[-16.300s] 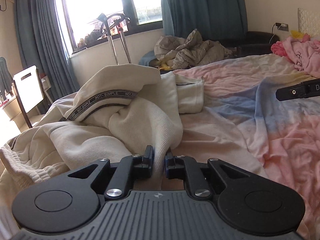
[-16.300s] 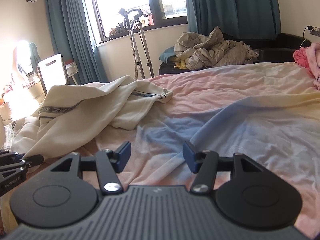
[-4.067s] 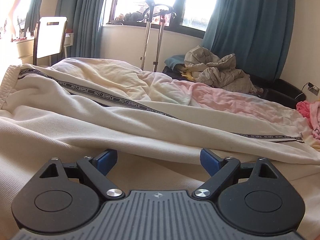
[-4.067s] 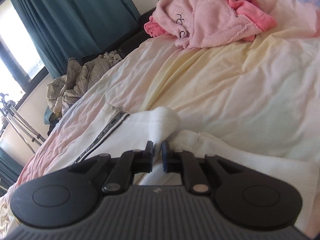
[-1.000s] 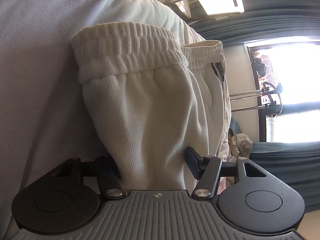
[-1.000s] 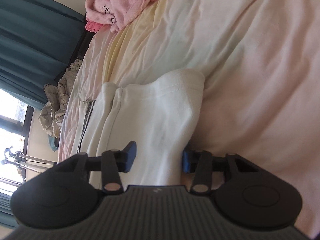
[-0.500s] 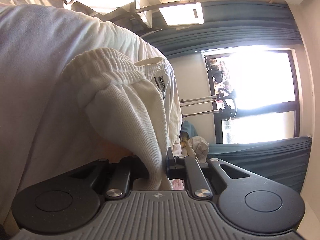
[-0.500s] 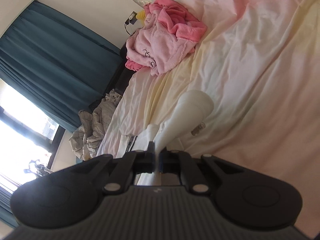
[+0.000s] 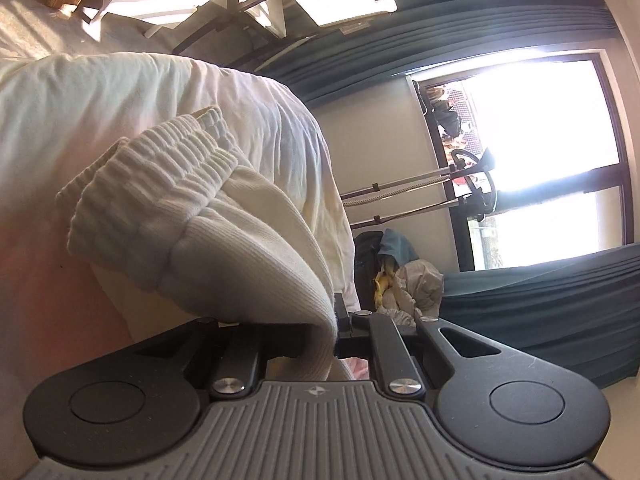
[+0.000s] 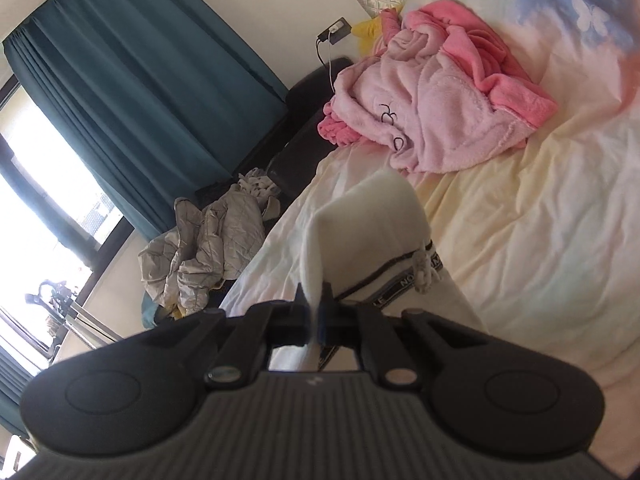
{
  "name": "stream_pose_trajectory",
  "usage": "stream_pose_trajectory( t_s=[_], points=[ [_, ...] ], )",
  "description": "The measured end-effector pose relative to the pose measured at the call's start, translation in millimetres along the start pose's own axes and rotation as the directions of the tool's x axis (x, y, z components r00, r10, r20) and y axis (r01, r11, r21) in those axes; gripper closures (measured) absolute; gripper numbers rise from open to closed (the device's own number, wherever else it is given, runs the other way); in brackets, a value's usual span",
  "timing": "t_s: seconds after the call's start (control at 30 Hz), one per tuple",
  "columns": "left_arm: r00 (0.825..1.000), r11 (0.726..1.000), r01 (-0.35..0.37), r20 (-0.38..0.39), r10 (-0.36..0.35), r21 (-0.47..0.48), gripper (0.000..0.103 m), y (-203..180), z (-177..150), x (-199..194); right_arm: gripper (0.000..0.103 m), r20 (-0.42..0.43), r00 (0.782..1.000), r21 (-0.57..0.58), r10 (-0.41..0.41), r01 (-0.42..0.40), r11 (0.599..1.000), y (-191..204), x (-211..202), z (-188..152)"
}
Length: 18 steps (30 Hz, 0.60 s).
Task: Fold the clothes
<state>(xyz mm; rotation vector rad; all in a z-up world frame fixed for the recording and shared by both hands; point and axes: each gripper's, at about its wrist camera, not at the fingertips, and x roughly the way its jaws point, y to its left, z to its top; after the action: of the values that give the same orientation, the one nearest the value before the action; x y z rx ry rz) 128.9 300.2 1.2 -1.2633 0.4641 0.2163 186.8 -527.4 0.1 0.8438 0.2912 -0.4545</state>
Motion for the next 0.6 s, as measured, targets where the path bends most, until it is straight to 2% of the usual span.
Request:
stream_pose_trajectory(
  t_s=[0.1,0.27,0.37,0.47,0.57,0.6],
  points=[
    [0.998,0.997,-0.064,-0.008,0.064,0.048,0.088,-13.4,7.0,57.7,0.099,-0.018,0.999,-0.067,-0.039,0.038,0.997,24.4,54.5,-7.5],
    [0.982,0.969,-0.181,-0.024,0.188,0.170,0.087,-21.6,13.0,141.6,0.099,-0.040,0.989,-0.227,-0.142,0.130,0.965,40.7,148.9,-40.2],
    [0.975,0.955,-0.209,-0.030,0.220,0.208,0.086,-20.1,13.7,166.6,0.099,-0.063,0.983,-0.311,-0.173,0.145,0.939,40.4,189.9,-57.6],
    [0.971,0.944,-0.227,-0.024,0.239,0.240,0.085,-23.8,11.4,175.1,0.098,-0.090,0.977,-0.363,-0.194,0.149,0.920,37.0,214.6,-68.9],
    [0.974,0.941,-0.212,-0.018,0.224,0.264,0.065,-31.7,8.1,173.6,0.093,-0.124,0.976,-0.366,-0.178,0.121,0.922,32.3,221.0,-70.6],
    [0.980,0.944,-0.186,-0.022,0.199,0.273,0.048,-32.8,6.1,168.7,0.088,-0.135,0.977,-0.366,-0.165,0.105,0.925,31.4,219.8,-69.9]
  ],
)
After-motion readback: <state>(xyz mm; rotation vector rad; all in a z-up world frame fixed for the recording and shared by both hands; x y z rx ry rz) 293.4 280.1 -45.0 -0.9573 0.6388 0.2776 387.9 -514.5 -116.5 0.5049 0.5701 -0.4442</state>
